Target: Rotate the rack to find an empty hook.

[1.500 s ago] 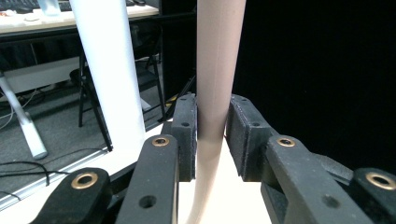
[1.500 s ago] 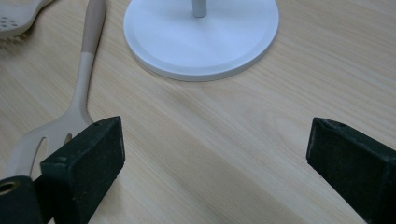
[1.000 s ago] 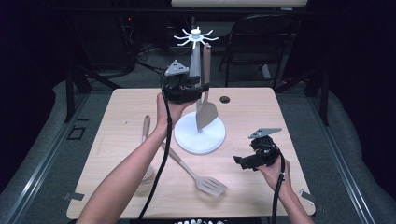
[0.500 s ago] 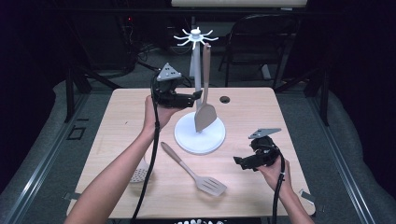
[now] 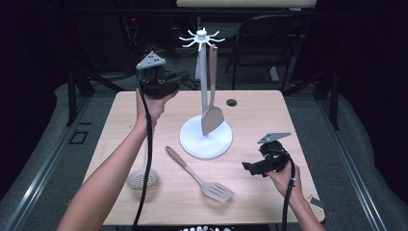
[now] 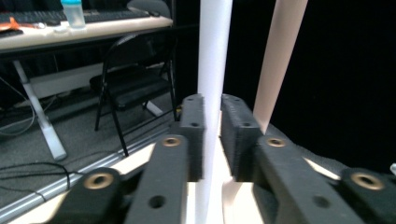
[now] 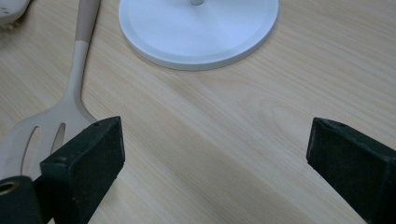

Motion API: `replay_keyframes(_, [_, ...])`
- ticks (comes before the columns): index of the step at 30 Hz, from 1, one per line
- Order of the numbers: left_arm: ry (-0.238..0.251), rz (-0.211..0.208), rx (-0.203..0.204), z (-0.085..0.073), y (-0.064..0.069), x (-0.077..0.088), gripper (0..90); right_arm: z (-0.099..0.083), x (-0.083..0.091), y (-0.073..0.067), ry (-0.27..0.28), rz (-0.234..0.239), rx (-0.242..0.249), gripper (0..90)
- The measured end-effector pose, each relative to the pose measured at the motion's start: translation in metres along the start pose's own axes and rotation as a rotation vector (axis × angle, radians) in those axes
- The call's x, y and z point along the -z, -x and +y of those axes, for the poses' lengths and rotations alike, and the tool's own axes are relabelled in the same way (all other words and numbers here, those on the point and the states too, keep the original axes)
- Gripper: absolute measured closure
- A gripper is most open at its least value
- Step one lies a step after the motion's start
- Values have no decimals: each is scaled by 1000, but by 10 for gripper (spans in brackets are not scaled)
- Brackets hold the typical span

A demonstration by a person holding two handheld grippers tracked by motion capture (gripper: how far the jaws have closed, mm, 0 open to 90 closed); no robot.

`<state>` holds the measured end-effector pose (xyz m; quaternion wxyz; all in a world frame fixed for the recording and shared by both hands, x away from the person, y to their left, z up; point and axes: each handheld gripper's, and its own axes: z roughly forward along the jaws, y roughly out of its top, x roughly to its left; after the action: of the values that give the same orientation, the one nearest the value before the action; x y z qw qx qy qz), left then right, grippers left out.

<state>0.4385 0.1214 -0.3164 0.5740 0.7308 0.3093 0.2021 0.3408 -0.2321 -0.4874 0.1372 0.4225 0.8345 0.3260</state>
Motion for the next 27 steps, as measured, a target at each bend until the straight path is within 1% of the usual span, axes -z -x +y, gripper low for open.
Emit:
replay_keyframes(2, [6, 4, -2, 2, 0, 1, 869, 0, 0, 0, 5, 5, -4, 38])
replay_keyframes(3, [14, -1, -10, 7, -1, 3, 885, 0, 0, 0, 0, 2, 2, 39])
replay_keyframes(4, [14, -1, -10, 7, -1, 3, 896, 0, 0, 0, 0, 2, 2, 39])
replay_keyframes(5, [21, 3, -15, 9, -1, 3, 896, 0, 0, 1, -3, 3, 4, 40])
replay_keyframes(7, [36, -4, -18, 14, -1, 4, 900, 0, -1, 0, -6, 4, 0, 40])
replay_keyframes(9, [42, -3, -31, 21, 1, 4, 900, 1, -1, -1, -7, 5, 0, 40])
replay_keyframes(10, [42, -4, -32, 23, 2, 5, 900, 1, 1, 1, -26, -8, 17, 40])
replay_keyframes(11, [47, -1, -38, 25, 3, 5, 900, 1, 1, 1, -26, -8, 17, 40])
replay_keyframes(12, [51, 1, -42, 27, 4, 5, 900, 0, -1, 0, -6, 5, -2, 41])
replay_keyframes(17, [66, 0, -64, 40, 9, 6, 900, 0, -1, 0, -9, 2, 3, 41])
replay_keyframes(23, [80, 5, -68, 49, 10, 8, 900, 0, -2, 0, -10, 6, 2, 41])
replay_keyframes(27, [78, 8, -75, 52, 9, 8, 900, 0, -2, 0, -12, 7, -1, 41])
